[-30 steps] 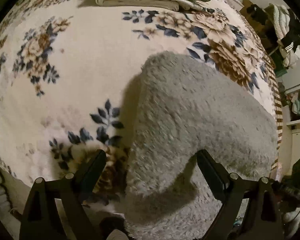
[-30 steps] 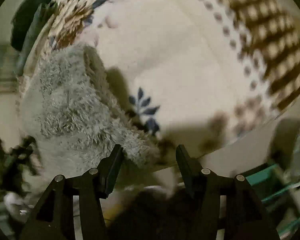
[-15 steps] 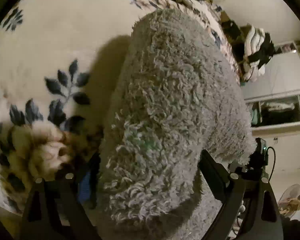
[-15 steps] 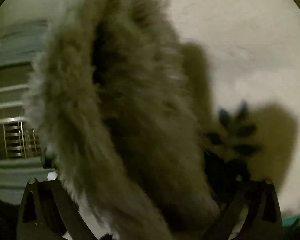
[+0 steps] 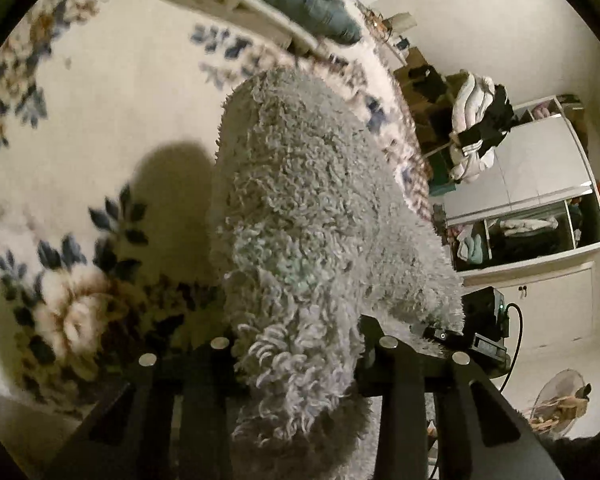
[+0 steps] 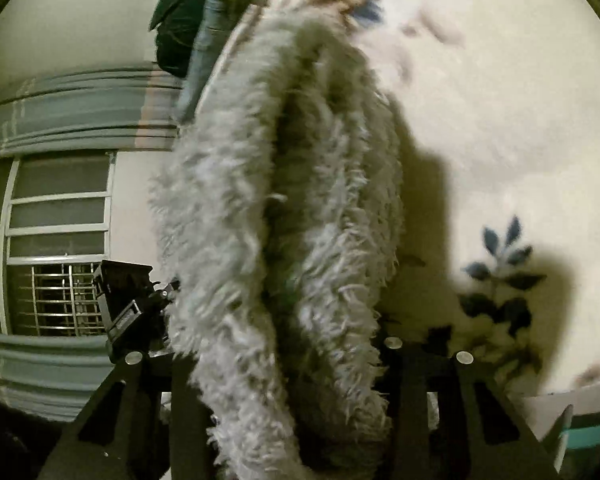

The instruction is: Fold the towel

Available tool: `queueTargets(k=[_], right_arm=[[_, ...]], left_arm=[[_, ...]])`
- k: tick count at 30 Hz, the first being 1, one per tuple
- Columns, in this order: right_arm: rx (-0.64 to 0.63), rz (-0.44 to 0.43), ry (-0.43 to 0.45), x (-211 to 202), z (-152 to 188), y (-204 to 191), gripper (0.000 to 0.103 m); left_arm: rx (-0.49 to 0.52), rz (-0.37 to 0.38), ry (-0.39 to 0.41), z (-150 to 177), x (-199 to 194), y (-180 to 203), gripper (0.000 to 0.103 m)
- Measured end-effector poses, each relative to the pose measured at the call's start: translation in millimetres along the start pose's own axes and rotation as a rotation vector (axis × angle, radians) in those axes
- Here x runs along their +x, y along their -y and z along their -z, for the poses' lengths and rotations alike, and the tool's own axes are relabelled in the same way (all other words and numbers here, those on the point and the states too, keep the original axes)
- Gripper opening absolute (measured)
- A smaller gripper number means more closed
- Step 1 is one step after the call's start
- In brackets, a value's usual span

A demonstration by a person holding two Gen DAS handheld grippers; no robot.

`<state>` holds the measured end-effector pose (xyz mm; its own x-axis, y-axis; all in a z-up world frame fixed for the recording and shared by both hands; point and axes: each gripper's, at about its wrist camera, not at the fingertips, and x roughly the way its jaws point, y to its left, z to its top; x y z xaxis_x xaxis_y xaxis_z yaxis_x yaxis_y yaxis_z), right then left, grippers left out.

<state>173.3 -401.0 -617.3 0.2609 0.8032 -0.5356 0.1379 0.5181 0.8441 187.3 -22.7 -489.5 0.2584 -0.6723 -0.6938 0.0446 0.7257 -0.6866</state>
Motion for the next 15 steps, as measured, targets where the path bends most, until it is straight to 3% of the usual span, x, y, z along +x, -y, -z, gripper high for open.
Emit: queueTargets(k=[3, 6, 11, 15], right_arm=[[-0.022, -0.001, 0.007, -10, -6, -27, 0.043], [-0.065, 0.004, 0.020, -17, -33, -67, 0.043], [-0.120, 0.013, 0.063, -18, -115, -137, 0.043], [-0.144, -0.005, 0.107, 8, -205, -187, 0.043]], left_arm=[[-0.001, 0.011, 0.036, -28, -21, 17, 0.031], [0.010, 0.026, 0.078, -71, -39, 31, 0.031], [0.049, 0.049, 0.155, -178, -55, 44, 0.031], [0.039, 0.056, 0.207, -283, -51, 33, 0.031]])
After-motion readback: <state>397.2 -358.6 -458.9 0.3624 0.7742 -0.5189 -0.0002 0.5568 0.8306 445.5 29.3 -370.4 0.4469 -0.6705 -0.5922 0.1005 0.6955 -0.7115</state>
